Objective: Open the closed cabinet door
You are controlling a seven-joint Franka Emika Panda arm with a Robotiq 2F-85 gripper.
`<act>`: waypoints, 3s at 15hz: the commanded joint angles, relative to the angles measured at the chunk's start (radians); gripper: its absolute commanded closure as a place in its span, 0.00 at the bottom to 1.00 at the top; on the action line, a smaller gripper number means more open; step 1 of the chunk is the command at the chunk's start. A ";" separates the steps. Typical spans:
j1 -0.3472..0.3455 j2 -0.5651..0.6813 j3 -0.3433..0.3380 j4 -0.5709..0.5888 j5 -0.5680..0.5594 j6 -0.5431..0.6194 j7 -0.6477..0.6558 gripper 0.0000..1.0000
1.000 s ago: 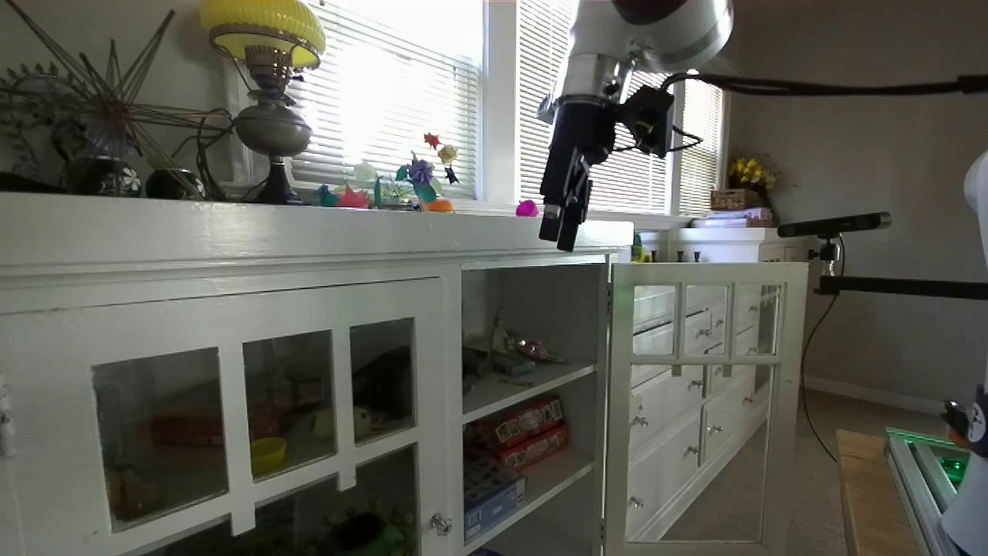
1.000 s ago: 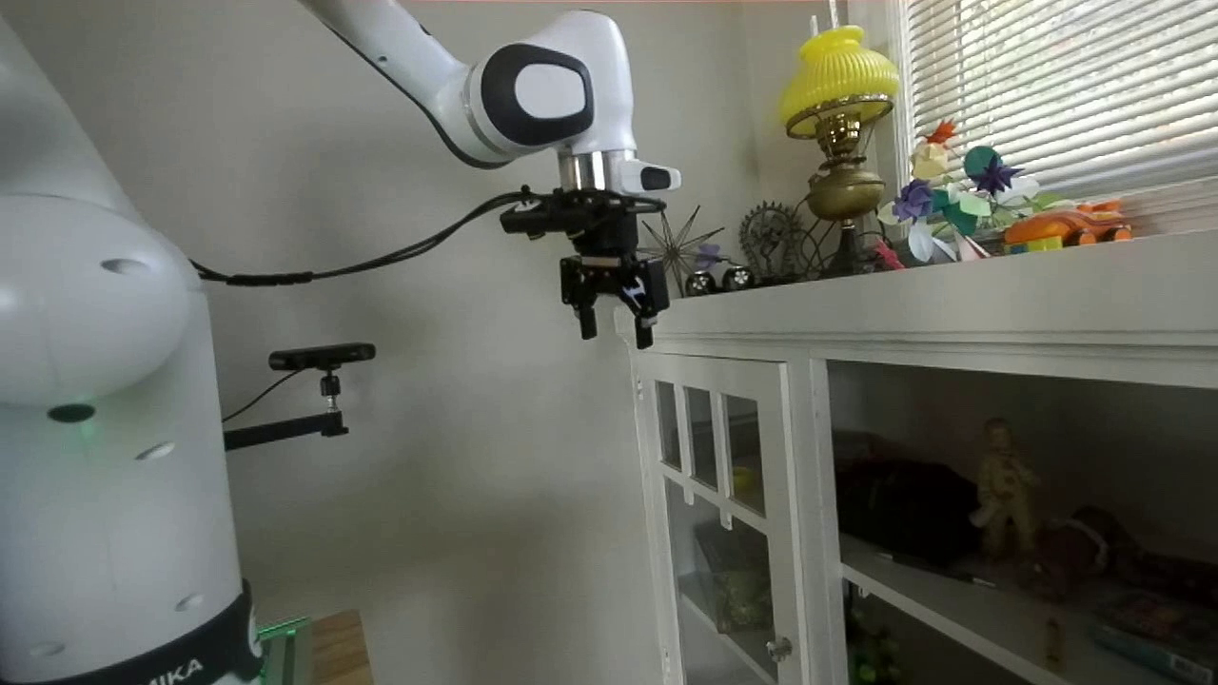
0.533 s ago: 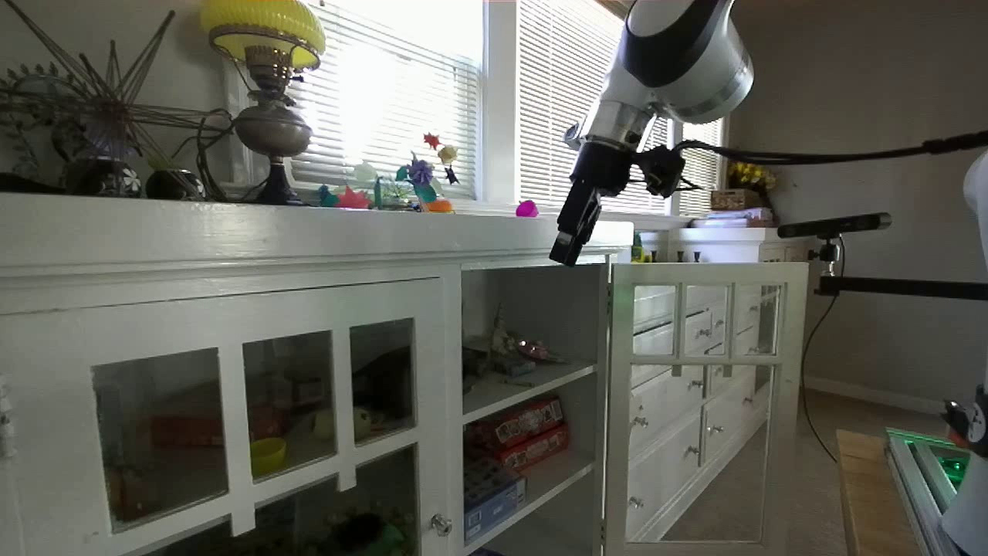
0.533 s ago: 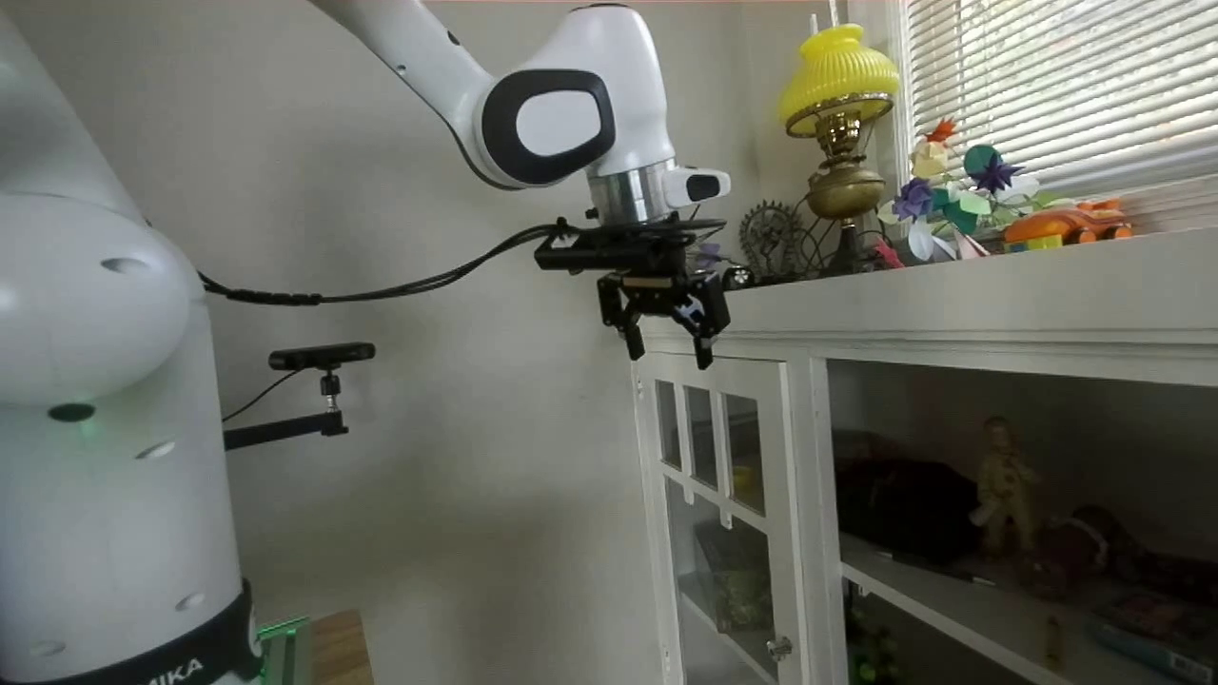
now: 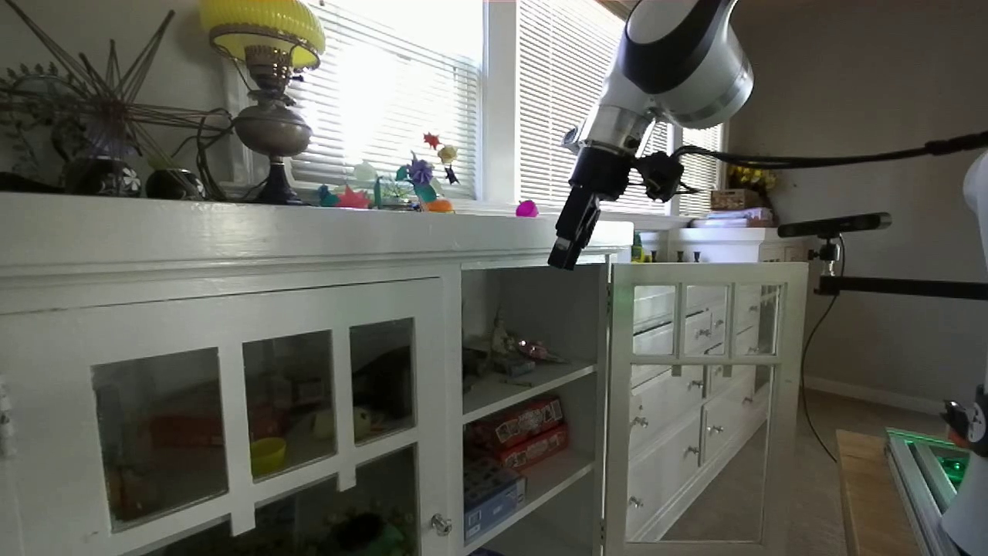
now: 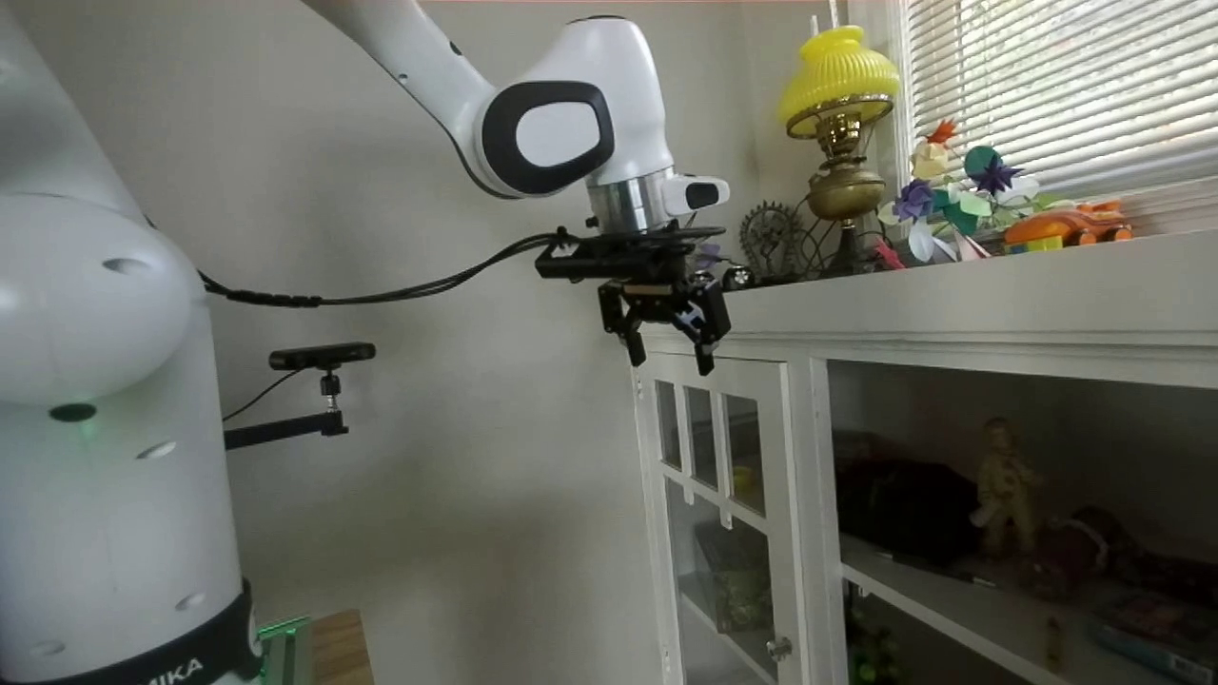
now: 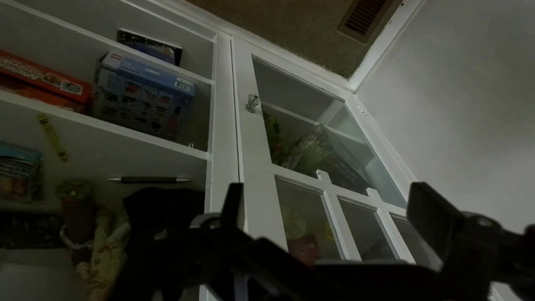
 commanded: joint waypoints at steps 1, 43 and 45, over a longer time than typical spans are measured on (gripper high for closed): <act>0.052 0.052 -0.033 -0.007 0.052 0.139 -0.066 0.00; 0.675 0.734 -0.631 0.444 1.592 0.043 -1.683 0.00; 0.672 0.750 -0.632 0.453 1.605 0.024 -1.692 0.00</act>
